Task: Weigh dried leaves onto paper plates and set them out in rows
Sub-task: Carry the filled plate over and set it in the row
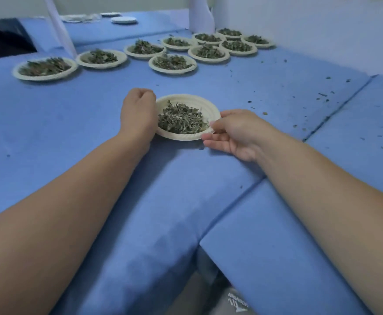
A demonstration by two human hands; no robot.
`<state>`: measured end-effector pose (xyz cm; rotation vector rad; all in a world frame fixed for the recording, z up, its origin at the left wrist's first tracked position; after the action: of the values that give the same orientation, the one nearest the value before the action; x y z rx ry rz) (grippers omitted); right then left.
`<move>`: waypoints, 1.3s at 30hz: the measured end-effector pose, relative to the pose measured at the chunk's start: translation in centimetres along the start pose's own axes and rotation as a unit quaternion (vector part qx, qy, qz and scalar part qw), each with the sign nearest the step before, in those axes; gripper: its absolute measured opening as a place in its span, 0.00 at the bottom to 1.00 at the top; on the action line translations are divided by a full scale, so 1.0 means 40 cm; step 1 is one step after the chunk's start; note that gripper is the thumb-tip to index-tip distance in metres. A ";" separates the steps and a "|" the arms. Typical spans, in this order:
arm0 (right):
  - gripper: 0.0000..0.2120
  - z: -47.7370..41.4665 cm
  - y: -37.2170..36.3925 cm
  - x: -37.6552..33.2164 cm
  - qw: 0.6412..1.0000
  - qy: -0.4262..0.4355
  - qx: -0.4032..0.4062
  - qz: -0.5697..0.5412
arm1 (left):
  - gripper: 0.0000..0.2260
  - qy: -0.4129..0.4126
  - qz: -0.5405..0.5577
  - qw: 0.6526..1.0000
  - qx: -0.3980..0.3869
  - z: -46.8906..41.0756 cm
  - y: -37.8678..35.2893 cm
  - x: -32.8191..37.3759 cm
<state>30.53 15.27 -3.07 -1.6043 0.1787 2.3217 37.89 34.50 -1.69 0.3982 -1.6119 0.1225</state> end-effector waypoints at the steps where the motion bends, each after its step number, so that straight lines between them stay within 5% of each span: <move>1: 0.05 -0.027 -0.025 -0.003 1.000 -0.008 -0.003 -0.008 | 0.07 0.015 0.003 1.000 0.013 -0.016 0.004 -0.007; 6: 0.06 -0.145 -0.137 -0.034 0.999 -0.040 -0.004 -0.018 | 0.12 0.076 0.057 0.992 0.083 -0.075 0.052 -0.033; 11: 0.10 -0.235 -0.259 -0.066 0.999 -0.043 -0.020 -0.004 | 0.11 0.048 0.058 0.988 0.133 -0.085 0.061 -0.058; 15: 0.13 -0.276 -0.347 -0.082 0.996 -0.052 -0.048 -0.045 | 0.12 0.052 0.079 0.988 0.122 -0.077 0.050 -0.060; 21: 0.03 -0.306 -0.412 -0.091 0.983 -0.054 -0.071 -0.163 | 0.08 0.023 0.065 0.993 0.100 -0.069 0.041 -0.049; 24: 0.12 -0.320 -0.416 -0.096 0.977 -0.063 -0.061 -0.193 | 0.10 0.027 0.053 0.994 0.090 -0.065 0.038 -0.044; 39: 0.04 -0.301 -0.425 -0.093 0.978 -0.032 -0.056 -0.196 | 0.09 0.011 0.047 0.997 0.059 -0.052 0.026 -0.032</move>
<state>47.93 27.30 -2.76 -1.4558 -0.2650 2.0991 39.55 36.35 -2.58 0.4107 -1.6067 0.2943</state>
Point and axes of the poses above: each hand's wrist, its own z-axis away from the middle knuckle, its own y-axis out of the back of the hand, x = y × z, the point moved 6 cm from there along -z, towards the middle knuckle, and after that the axes turned 7 degrees about x, right-handed, at the moved point
